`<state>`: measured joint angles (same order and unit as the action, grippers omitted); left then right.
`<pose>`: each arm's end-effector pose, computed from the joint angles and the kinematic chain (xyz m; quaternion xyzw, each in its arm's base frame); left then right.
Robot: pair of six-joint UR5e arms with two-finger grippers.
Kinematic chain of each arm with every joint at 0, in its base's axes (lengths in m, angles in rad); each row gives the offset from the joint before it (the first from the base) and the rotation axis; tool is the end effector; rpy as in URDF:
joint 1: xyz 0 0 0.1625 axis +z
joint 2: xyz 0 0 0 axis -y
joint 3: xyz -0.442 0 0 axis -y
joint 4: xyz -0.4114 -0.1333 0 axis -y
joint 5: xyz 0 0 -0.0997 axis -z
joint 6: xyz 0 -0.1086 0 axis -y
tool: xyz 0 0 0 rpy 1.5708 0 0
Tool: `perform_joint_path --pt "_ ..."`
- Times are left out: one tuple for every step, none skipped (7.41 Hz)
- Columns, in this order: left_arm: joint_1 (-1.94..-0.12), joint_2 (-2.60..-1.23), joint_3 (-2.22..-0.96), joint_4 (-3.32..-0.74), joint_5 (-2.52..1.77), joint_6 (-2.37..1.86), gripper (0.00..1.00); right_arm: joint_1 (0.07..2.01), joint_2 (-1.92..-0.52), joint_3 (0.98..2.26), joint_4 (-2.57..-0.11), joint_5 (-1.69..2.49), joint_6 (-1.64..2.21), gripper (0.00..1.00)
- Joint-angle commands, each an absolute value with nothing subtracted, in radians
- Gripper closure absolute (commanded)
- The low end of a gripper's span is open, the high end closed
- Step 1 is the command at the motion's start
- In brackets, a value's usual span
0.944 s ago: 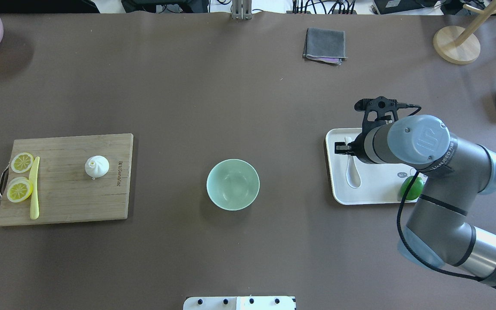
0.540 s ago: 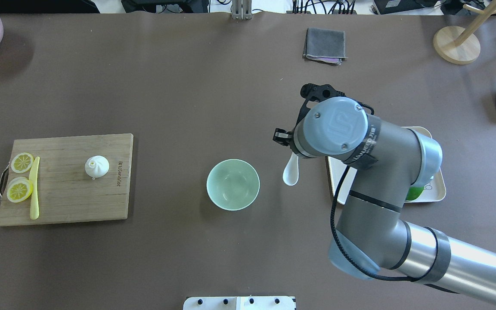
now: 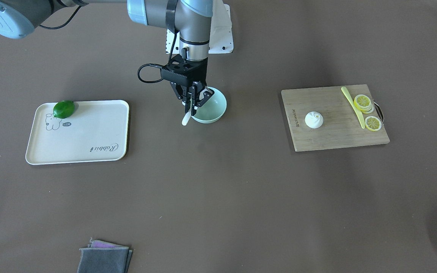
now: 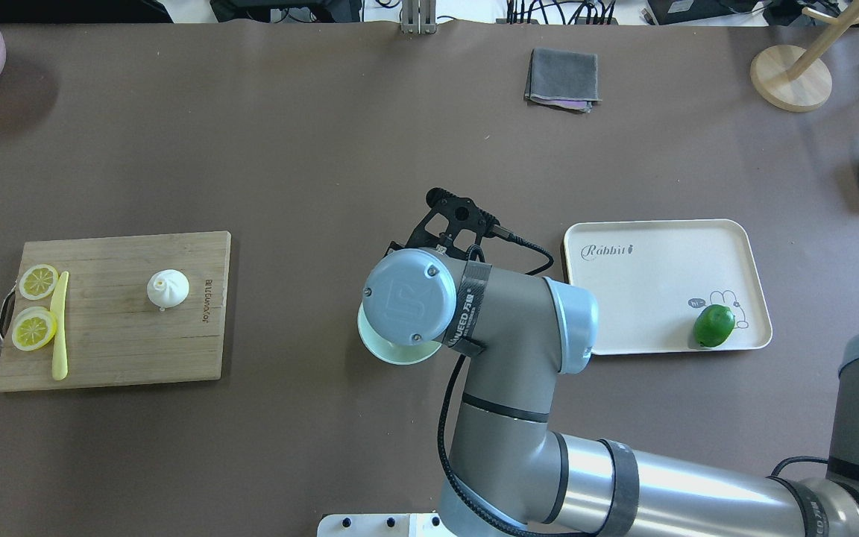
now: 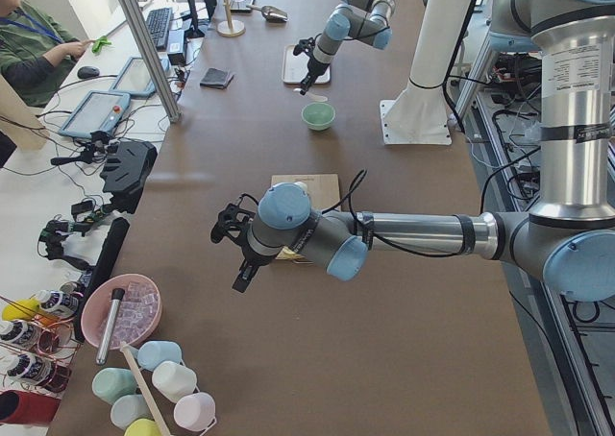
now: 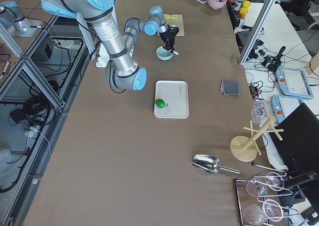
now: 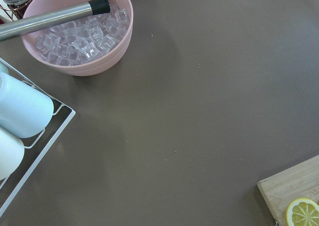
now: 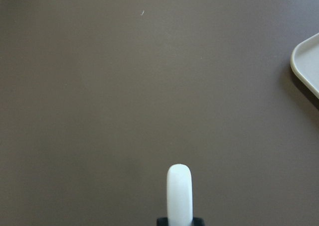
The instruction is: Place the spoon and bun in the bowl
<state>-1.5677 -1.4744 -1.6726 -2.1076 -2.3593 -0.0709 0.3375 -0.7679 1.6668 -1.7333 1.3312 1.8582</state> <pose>-0.0547 -0.4939 0.6143 0.2334 0.3790 0.0727 0.8925 -0.6255 -0.3881 0.1587 0.1204 -0.3544 0.3257 0.8682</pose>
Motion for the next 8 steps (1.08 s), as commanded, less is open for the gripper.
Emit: perform_joint_path --pt "-1.568 -1.476 -1.672 -2.106 -2.359 -0.071 0.02 0.304 -0.749 1.637 -1.753 1.253 1.893 1.0" --pt "-1.566 -1.477 -1.671 -2.105 -2.358 -0.072 0.02 0.296 -0.747 1.638 -1.755 1.237 1.884 0.83" --pt "-1.565 -1.483 -1.658 -2.106 -2.359 -0.072 0.02 0.295 -0.752 1.638 -1.758 1.226 1.875 0.01" --pt "-1.563 -1.494 -1.652 -2.106 -2.359 -0.072 0.02 0.296 -0.749 1.647 -1.758 1.197 1.841 0.0" --pt "-1.563 -1.496 -1.652 -2.106 -2.359 -0.072 0.02 0.302 -0.749 1.681 -1.759 1.201 1.791 0.0" --pt "-1.563 -1.494 -1.652 -2.108 -2.359 -0.072 0.02 0.319 -0.752 1.707 -1.766 1.219 1.748 0.0" --pt "-1.563 -1.493 -1.654 -2.108 -2.361 -0.075 0.02 0.36 -0.755 1.73 -1.769 1.279 1.69 0.0" --pt "-1.533 -1.499 -1.66 -2.109 -2.359 -0.103 0.02 0.414 -0.805 1.788 -1.766 1.357 1.584 0.0"
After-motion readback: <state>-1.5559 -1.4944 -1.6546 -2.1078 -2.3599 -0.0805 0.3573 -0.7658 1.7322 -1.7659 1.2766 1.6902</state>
